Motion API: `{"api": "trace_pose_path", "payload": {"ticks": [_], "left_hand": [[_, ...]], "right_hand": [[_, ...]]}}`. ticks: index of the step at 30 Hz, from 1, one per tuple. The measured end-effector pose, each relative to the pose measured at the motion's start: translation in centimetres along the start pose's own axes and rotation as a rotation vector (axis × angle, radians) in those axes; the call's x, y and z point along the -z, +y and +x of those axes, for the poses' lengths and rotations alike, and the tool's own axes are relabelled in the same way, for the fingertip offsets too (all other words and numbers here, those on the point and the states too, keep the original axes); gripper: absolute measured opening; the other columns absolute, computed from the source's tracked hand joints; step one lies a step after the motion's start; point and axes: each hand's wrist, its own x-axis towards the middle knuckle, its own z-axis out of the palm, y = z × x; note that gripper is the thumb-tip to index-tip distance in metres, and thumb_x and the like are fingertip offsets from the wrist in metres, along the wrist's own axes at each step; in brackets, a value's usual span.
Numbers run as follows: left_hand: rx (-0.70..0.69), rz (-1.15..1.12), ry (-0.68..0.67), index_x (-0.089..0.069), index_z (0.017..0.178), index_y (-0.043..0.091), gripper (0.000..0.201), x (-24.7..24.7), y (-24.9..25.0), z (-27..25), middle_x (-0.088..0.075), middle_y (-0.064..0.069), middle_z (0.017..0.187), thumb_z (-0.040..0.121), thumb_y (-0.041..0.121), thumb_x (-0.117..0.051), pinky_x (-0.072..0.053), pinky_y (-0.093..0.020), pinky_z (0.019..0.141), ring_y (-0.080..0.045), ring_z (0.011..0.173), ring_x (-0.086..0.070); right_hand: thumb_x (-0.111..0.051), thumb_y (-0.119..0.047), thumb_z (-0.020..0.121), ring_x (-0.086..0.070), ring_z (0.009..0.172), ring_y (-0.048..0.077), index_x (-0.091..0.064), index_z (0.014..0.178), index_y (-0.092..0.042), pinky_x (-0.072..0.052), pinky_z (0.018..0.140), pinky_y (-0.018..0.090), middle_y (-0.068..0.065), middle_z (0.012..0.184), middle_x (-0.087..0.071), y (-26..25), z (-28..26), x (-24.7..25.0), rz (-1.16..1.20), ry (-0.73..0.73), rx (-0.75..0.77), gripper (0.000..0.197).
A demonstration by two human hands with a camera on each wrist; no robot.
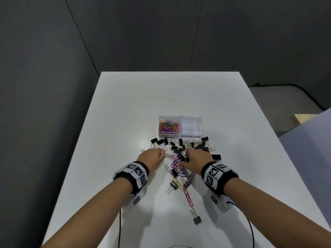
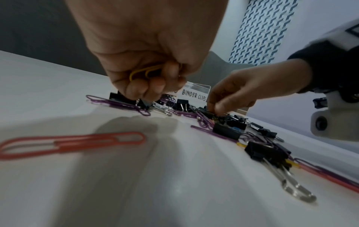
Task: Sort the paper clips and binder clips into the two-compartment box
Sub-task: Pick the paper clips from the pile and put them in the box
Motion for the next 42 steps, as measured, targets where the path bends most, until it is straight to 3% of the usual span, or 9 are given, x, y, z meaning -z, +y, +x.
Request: {"api": "trace_pose_path", "payload": {"ticks": [3,7,10,16,19,24,28,36,42], "left_hand": [[-0.002,-0.019,0.005,-0.041,0.074,0.011,0.038,0.1,-0.1,0.1,-0.046,-0.002,0.066,0.103,0.025,-0.020,-0.037,-0.029,0.069,-0.022,0.066,-0.044],[-0.020,-0.099,-0.024,-0.055,0.110,0.003,0.036,0.3,-0.1,0.2,-0.063,-0.014,0.103,0.103,0.020,-0.024,-0.037,-0.024,0.075,-0.027,0.090,-0.059],[-0.082,-0.065,-0.029,-0.055,0.113,0.007,0.029,0.1,0.0,0.4,-0.062,-0.008,0.114,0.101,0.021,-0.033,-0.040,-0.024,0.082,-0.025,0.105,-0.059],[-0.207,0.227,-0.005,-0.049,0.125,0.020,0.031,-0.9,0.5,0.9,-0.057,-0.002,0.123,0.094,0.023,-0.049,-0.047,-0.032,0.091,-0.020,0.112,-0.055],[-0.227,0.289,0.044,-0.053,0.120,0.017,0.027,-1.2,0.7,1.4,-0.058,-0.004,0.118,0.095,0.025,-0.048,-0.048,-0.032,0.085,-0.022,0.110,-0.056],[-0.181,0.298,0.017,-0.059,0.110,0.013,0.024,-1.1,1.0,1.8,-0.054,-0.006,0.117,0.095,0.028,-0.048,-0.047,-0.034,0.083,-0.023,0.108,-0.055],[-0.210,0.292,0.015,-0.059,0.108,0.013,0.021,-1.3,0.3,1.5,-0.054,-0.005,0.115,0.095,0.024,-0.047,-0.046,-0.033,0.084,-0.022,0.107,-0.054],[-0.190,0.207,0.067,-0.058,0.109,0.016,0.021,-1.4,0.3,1.6,-0.060,-0.003,0.114,0.097,0.022,-0.042,-0.043,-0.028,0.084,-0.020,0.106,-0.055],[-0.194,0.178,0.028,-0.049,0.118,0.008,0.023,-0.7,0.7,1.5,-0.052,-0.007,0.113,0.097,0.011,-0.039,-0.045,-0.032,0.076,-0.024,0.093,-0.056]], "right_hand": [[-0.051,-0.045,0.088,-0.059,0.077,0.022,-0.049,0.100,-0.011,-0.045,0.065,0.030,-0.001,0.080,-0.053,-0.3,-0.1,-0.3,-0.030,-0.002,0.014,0.037],[-0.048,-0.044,0.090,-0.054,0.072,0.019,-0.046,0.093,-0.014,-0.044,0.063,0.027,0.000,0.081,-0.058,0.0,-0.3,0.5,0.022,0.051,0.022,0.030],[-0.047,-0.041,0.091,-0.052,0.072,0.017,-0.044,0.092,-0.016,-0.039,0.057,0.024,-0.001,0.082,-0.055,1.4,-0.2,1.7,0.038,0.073,-0.028,0.025],[-0.048,-0.036,0.093,-0.062,0.095,0.026,-0.044,0.120,-0.015,-0.048,0.076,0.033,0.006,0.108,-0.065,3.8,-0.3,2.3,-0.003,0.058,-0.087,0.035],[-0.046,-0.028,0.095,-0.062,0.100,0.027,-0.049,0.120,-0.017,-0.050,0.082,0.036,0.005,0.113,-0.064,2.6,-0.3,1.9,-0.053,0.088,0.069,0.027],[-0.044,-0.007,0.091,-0.062,0.087,0.027,-0.054,0.105,-0.009,-0.047,0.070,0.034,0.005,0.092,-0.064,0.2,0.6,0.5,-0.163,0.019,0.129,0.017],[-0.050,0.000,0.085,-0.045,0.069,0.023,-0.041,0.085,-0.015,-0.035,0.056,0.029,-0.005,0.059,-0.030,0.1,1.1,0.3,-0.167,0.011,0.084,0.018],[-0.039,-0.019,0.095,-0.060,0.081,0.026,-0.052,0.101,-0.010,-0.053,0.077,0.038,0.007,0.094,-0.064,1.4,1.0,0.8,-0.063,0.062,0.156,0.017],[-0.037,-0.026,0.094,-0.054,0.069,0.023,-0.051,0.091,-0.015,-0.041,0.062,0.029,0.003,0.080,-0.061,3.7,0.9,2.6,0.085,0.177,-0.003,0.018]]}}
